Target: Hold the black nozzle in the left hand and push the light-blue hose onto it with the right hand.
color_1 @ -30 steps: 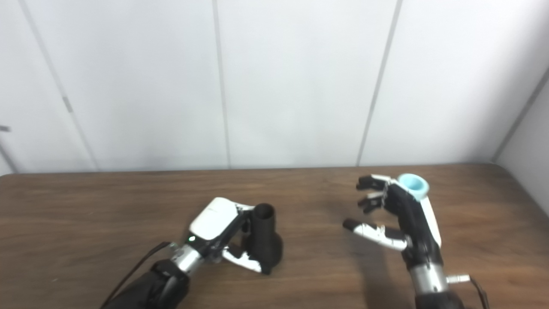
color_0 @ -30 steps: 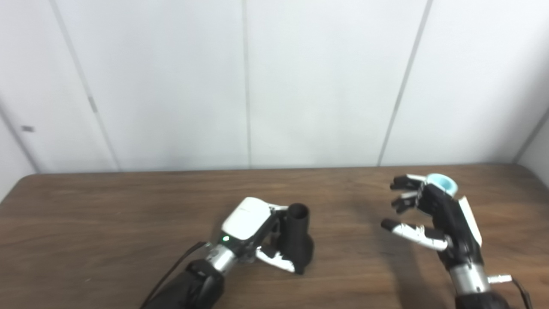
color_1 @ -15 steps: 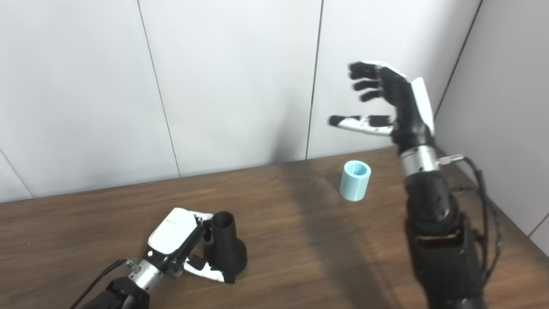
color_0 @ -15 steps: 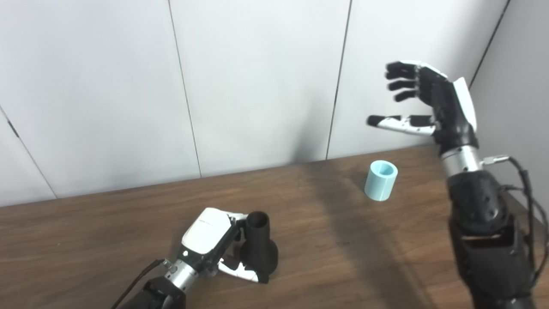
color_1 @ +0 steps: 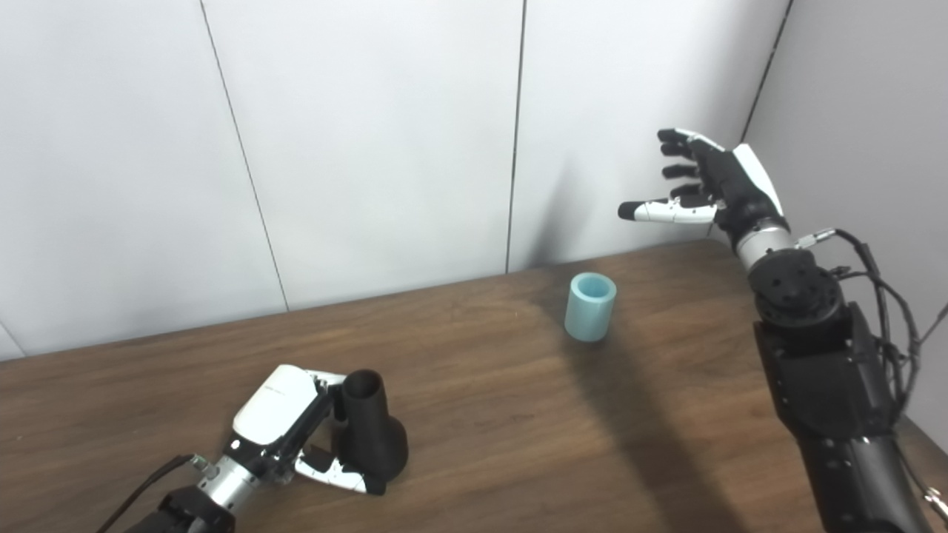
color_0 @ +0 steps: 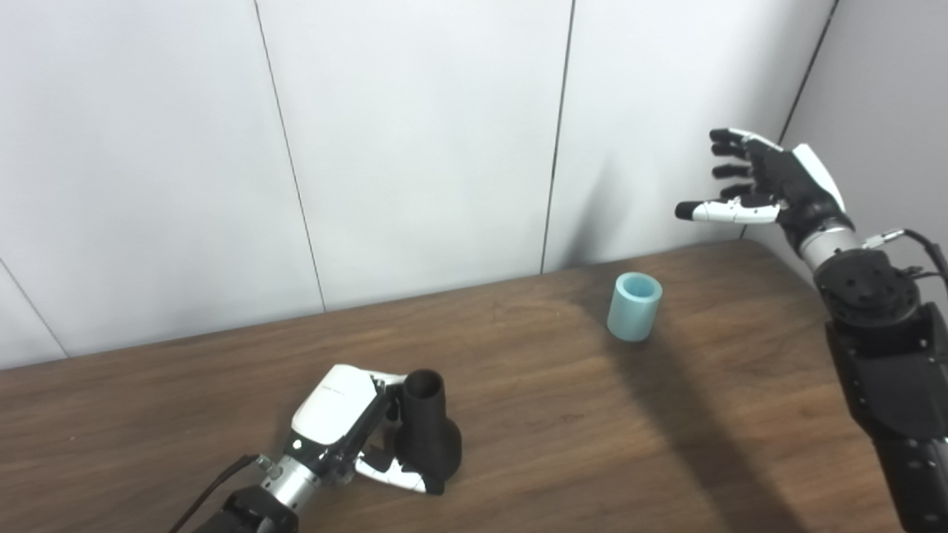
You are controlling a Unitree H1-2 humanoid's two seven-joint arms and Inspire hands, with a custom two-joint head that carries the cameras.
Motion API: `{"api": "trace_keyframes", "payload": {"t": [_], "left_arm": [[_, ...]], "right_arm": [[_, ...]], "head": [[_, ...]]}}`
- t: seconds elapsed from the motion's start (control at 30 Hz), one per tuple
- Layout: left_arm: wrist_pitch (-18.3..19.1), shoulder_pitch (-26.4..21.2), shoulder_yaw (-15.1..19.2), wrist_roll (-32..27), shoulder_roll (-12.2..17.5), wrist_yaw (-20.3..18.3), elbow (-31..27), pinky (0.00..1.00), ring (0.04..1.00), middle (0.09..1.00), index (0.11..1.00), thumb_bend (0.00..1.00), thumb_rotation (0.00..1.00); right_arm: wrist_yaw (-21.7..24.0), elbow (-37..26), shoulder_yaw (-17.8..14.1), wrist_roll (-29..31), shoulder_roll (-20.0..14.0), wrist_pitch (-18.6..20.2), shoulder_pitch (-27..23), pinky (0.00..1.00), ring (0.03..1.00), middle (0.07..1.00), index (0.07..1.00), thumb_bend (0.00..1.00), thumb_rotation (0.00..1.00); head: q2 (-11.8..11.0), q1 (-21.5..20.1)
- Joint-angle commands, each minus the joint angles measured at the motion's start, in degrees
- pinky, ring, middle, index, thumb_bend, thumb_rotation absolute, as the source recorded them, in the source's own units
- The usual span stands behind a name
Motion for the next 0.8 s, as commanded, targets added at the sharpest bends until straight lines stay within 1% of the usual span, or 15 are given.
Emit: {"api": "trace_keyframes", "payload": {"t": [0.0,0.03,0.07,0.13,0.17,0.2,0.27,0.3,0.33,0.43,0.53,0.6,0.7,0.77], "left_arm": [[0.4,7.5,-2.5,1.0,1.7,-2.3,4.2,0.31,0.399,0.406,0.503,0.52,0.00],[0.4,7.6,-2.5,1.2,1.7,-2.2,4.1,0.31,0.399,0.408,0.503,0.52,0.00],[0.4,7.7,-2.5,1.3,1.7,-2.2,4.1,0.31,0.400,0.411,0.503,0.52,0.00],[0.5,7.8,-2.2,1.6,1.5,-2.3,4.2,0.31,0.397,0.412,0.502,0.52,0.00],[0.5,7.8,-2.1,1.7,1.4,-2.3,4.2,0.31,0.397,0.412,0.502,0.52,0.00],[0.5,7.8,-2.1,1.8,1.4,-2.2,4.4,0.31,0.395,0.411,0.502,0.52,0.00],[0.5,7.6,-2.3,2.4,1.4,-1.7,4.6,0.30,0.392,0.410,0.502,0.52,0.00],[0.5,7.6,-2.4,2.3,1.4,-1.7,4.7,0.30,0.394,0.410,0.502,0.52,0.00],[0.5,7.6,-2.3,2.0,1.4,-2.1,4.6,0.30,0.392,0.408,0.502,0.52,0.00],[0.5,7.7,-2.0,1.1,1.4,-3.4,4.3,0.30,0.393,0.405,0.501,0.52,0.00],[0.5,7.7,-2.2,1.5,1.5,-3.2,4.1,0.31,0.396,0.403,0.502,0.52,0.00],[0.5,7.7,-2.2,1.6,1.5,-3.3,4.2,0.30,0.396,0.404,0.501,0.52,0.00],[0.5,8.1,-1.6,0.8,1.2,-4.1,4.2,0.30,0.395,0.402,0.501,0.52,0.00],[0.5,8.3,-1.5,0.3,1.1,-4.5,4.0,0.30,0.389,0.398,0.499,0.52,0.00]], "right_arm": [[-1.7,1.2,-1.4,1.6,-0.3,-4.4,-1.3,0.58,0.747,0.815,0.849,0.88,0.24],[-1.5,2.2,-1.5,2.1,0.0,-5.0,-1.0,0.59,0.749,0.812,0.852,0.87,0.24],[-1.2,3.0,-1.5,2.6,0.3,-5.3,-0.7,0.64,0.772,0.820,0.864,0.87,0.24],[0.1,4.7,-1.9,5.0,0.9,-6.1,-0.3,0.71,0.806,0.841,0.874,0.86,0.23],[0.6,5.3,-1.8,5.8,1.0,-6.3,-0.1,0.71,0.806,0.841,0.874,0.86,0.23],[1.3,5.6,-1.5,6.4,0.8,-6.3,0.2,0.73,0.819,0.852,0.880,0.86,0.23],[2.7,6.9,-0.5,7.3,0.3,-7.0,0.8,0.77,0.852,0.887,0.908,0.83,0.24],[3.4,7.7,-0.2,7.7,0.2,-7.7,1.1,0.78,0.861,0.901,0.923,0.83,0.26],[3.9,8.5,-0.1,8.1,0.3,-8.4,1.4,0.78,0.870,0.908,0.936,0.84,0.26],[4.8,10.1,0.2,9.1,0.9,-9.8,2.0,0.80,0.889,0.928,0.960,0.85,0.25],[5.5,12.0,0.7,9.9,1.5,-12.1,2.6,0.86,0.921,0.945,0.973,0.92,0.31],[5.3,12.5,1.2,9.7,1.7,-12.9,2.9,0.84,0.914,0.939,0.972,0.93,0.33],[4.6,12.9,1.7,9.4,2.3,-13.3,3.1,0.77,0.889,0.923,0.965,0.92,0.33],[4.7,13.8,2.0,9.6,2.6,-14.1,3.1,0.76,0.875,0.919,0.961,0.89,0.32]], "head": [[0.3,0.4],[0.4,0.6],[0.4,0.6],[0.4,0.6],[0.4,0.6],[0.4,0.6],[0.4,0.6],[0.4,0.6],[0.9,1.1],[1.0,1.1],[1.2,1.5],[1.3,1.6],[1.3,1.8],[1.4,1.9]]}}
